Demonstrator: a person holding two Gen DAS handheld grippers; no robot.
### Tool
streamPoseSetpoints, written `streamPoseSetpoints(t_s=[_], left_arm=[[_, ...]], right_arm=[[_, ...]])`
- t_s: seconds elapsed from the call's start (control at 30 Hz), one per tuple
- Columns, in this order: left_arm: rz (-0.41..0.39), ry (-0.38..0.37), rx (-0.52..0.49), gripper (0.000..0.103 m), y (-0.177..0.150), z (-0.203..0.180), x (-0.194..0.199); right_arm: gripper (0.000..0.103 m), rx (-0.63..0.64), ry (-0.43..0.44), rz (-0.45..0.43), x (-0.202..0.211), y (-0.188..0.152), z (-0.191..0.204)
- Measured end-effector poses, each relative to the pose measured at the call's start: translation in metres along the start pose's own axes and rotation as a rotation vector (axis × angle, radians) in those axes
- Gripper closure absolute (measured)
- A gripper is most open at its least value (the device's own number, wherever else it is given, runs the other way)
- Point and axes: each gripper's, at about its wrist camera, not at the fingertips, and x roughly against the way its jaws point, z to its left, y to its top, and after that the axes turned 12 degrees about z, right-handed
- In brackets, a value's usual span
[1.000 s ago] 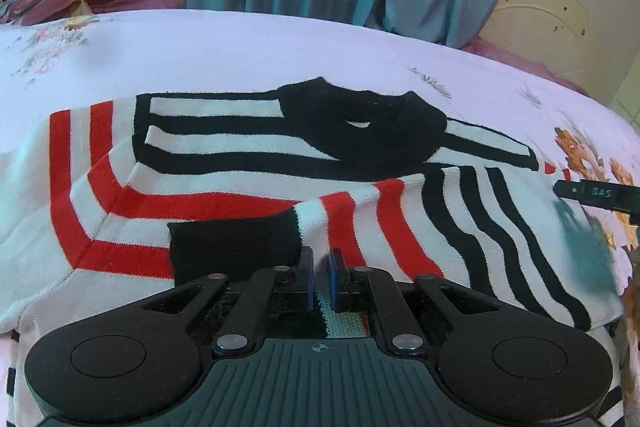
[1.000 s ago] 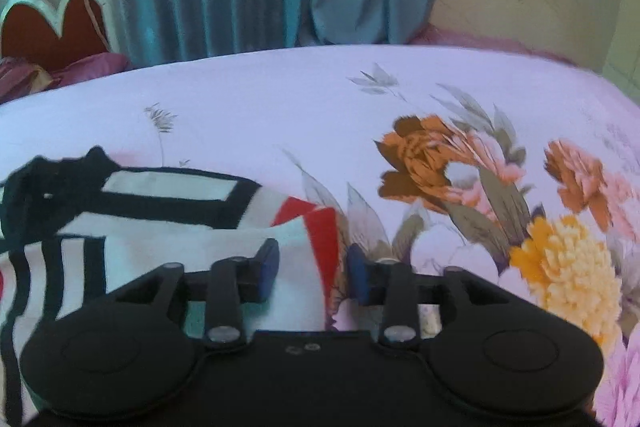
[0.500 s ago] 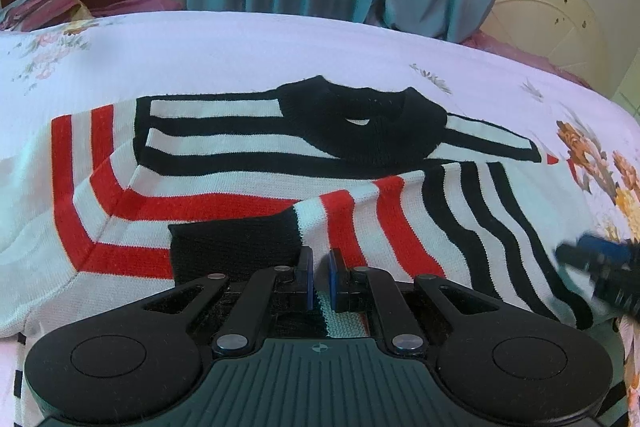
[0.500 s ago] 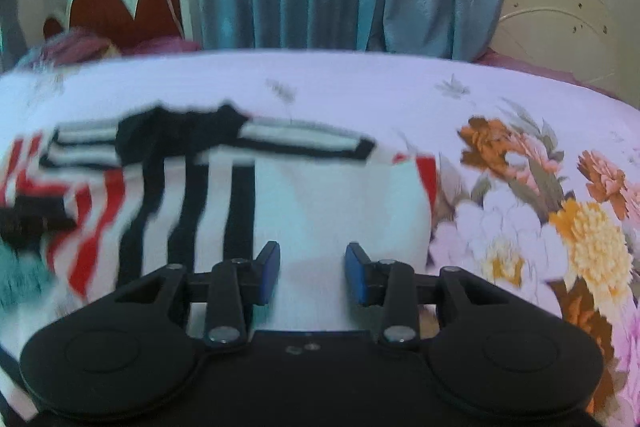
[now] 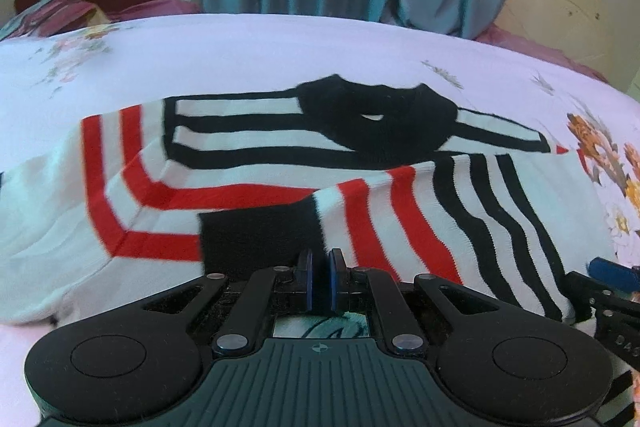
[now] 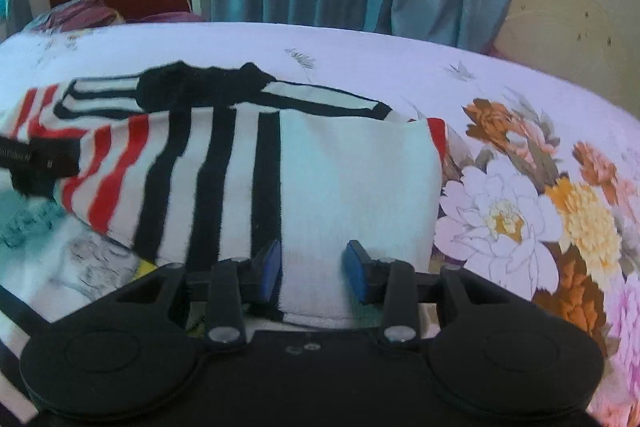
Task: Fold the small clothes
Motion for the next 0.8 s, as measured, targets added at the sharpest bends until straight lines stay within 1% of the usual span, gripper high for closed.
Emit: streamPoseSetpoints(t_s=[0.13,0.23,0.4,0.43,0.47,0.5,0.53,0.57,0.6,0.67,0.8], left_arm=[[0.002,0.01,0.046,0.095,-0.01,0.011,0.018],[-0.006,0.029,0.066,0.095,-0.02,0.021,0.032],[-0.016,0.048,0.125,0.093,-0.041,0.045,0.055],[-0.019,0.053,0.138,0.087,-0.045,0.051,0.058],[-0.022,0.057,0.153,0.065,-0.049,0.057,0.062],[-0.028,0.063,0.169,0.049,-0.054,0.064,0.066],[-0.043,0.075,0.185,0.022,-0.058,0.071,0.07],[-0.066,0.086,0.193,0.018,-0.062,0.076,0.074],[-0.089,0.096,0.193,0.018,-0.065,0.082,0.079],[-0.085,0.094,0.19,0.018,-0.07,0.097,0.083],[-0.098,0.08,0.253,0.018,-0.077,0.135,0.089]], right_arm=[[0.06,-0.054,0.12,-0.024,0.017,0.0,0.002],[0.06,-0.037,0.173,-0.03,0.024,-0.001,0.014],[0.054,-0.006,0.26,-0.03,0.033,0.0,0.04],[0.053,0.001,0.27,-0.032,0.034,0.0,0.045],[0.053,0.013,0.281,-0.033,0.036,0.001,0.052],[0.052,0.026,0.29,-0.035,0.038,0.001,0.059],[0.051,0.038,0.296,-0.037,0.039,0.0,0.066],[0.051,0.047,0.299,-0.037,0.041,0.0,0.074],[0.051,0.05,0.302,-0.037,0.043,0.0,0.08],[0.051,0.054,0.312,-0.039,0.047,-0.001,0.092],[0.048,0.075,0.313,-0.043,0.052,0.001,0.118]])
